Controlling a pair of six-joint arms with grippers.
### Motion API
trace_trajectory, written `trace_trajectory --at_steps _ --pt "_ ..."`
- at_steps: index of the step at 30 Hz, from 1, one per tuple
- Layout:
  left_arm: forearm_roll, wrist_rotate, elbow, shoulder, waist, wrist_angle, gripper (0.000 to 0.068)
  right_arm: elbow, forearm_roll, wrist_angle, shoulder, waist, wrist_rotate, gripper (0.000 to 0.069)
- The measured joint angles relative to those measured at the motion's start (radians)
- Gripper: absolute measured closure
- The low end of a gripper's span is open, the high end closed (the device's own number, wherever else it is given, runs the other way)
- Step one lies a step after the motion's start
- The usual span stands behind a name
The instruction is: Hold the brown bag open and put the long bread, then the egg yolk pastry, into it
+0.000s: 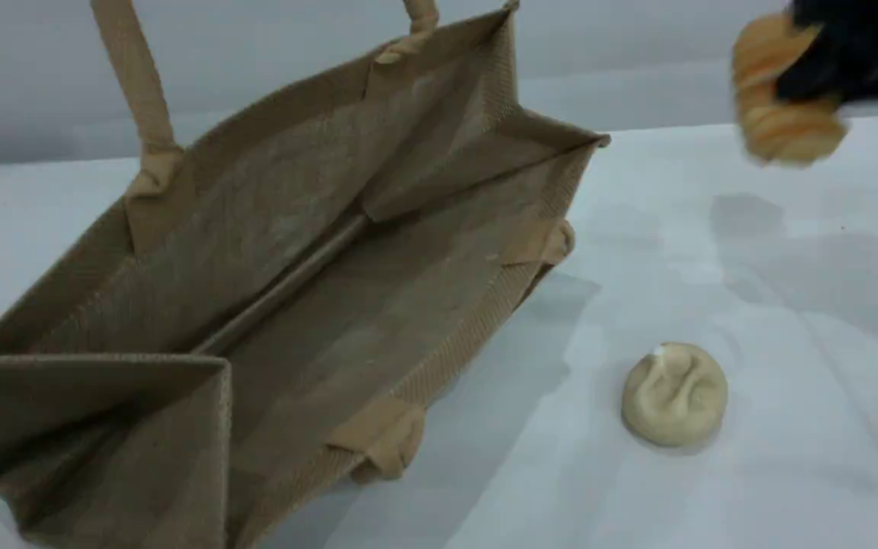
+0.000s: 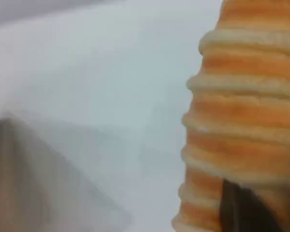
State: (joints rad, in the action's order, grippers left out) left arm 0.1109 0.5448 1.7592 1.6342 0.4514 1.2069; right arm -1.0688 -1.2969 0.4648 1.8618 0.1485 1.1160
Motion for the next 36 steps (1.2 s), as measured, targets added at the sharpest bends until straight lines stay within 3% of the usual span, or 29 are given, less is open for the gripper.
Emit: trace_trajectory --at_steps 3,8,13,17,22,30,36 --pt "0.002 0.000 0.000 0.000 0.000 -0.038 0.0591 0.010 0.047 0.139 -0.108 0.048 -0.015 0.0607" --pt "0.009 0.003 0.000 0.000 0.000 -0.095 0.0591 0.015 0.043 0.391 -0.234 0.047 -0.006 0.0610" --pt "0.029 0.003 0.000 0.002 0.000 -0.147 0.0591 0.099 0.032 0.516 -0.321 0.008 -0.009 0.0612" --pt "0.036 0.003 0.000 0.017 0.000 -0.147 0.0591 0.210 0.012 0.491 -0.363 -0.052 -0.007 0.0612" --pt "0.079 0.001 0.000 0.020 0.000 -0.172 0.0591 0.310 -0.010 0.438 -0.363 -0.192 -0.013 0.0615" --pt "0.075 -0.001 0.000 0.020 0.000 -0.157 0.0591 0.313 -0.127 0.197 -0.340 -0.486 -0.106 0.0618" --pt "0.075 -0.001 0.000 0.019 0.000 -0.125 0.0591 0.286 -0.212 0.064 -0.238 -0.599 -0.111 0.0618"
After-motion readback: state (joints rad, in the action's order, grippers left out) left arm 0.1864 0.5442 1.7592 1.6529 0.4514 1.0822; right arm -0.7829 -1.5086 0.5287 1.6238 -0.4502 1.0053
